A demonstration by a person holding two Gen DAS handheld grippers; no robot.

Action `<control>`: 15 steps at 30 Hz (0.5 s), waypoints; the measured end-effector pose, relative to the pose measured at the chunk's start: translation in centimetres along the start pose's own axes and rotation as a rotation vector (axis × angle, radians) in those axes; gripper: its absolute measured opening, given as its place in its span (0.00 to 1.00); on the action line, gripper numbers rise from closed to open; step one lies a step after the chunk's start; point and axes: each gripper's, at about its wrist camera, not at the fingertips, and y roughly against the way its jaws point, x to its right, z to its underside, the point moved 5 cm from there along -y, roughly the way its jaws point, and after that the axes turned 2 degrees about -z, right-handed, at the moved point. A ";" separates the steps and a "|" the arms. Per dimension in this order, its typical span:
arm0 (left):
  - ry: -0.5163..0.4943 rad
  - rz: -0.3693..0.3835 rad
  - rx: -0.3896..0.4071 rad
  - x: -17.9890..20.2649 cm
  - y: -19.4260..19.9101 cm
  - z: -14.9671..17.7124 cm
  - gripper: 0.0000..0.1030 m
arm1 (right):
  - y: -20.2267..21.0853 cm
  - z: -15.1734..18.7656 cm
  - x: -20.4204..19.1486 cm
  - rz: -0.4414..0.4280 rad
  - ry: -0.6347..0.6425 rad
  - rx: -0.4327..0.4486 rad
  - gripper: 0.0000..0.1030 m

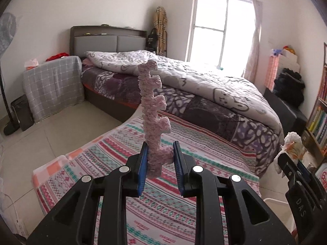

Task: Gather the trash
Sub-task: 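Lift the pink strip and tissue wad and carry them to the wastebasket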

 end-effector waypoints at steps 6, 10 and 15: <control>-0.033 0.044 0.001 3.2 0.5 0.3 0.24 | 0.7 -0.1 2.6 0.039 -0.018 0.001 0.30; -0.062 0.075 -0.001 5.6 0.8 0.8 0.24 | 1.4 -0.2 4.5 0.068 -0.029 0.004 0.30; -0.099 0.111 -0.002 8.5 1.3 1.3 0.24 | 2.2 -0.2 7.0 0.103 -0.051 0.010 0.30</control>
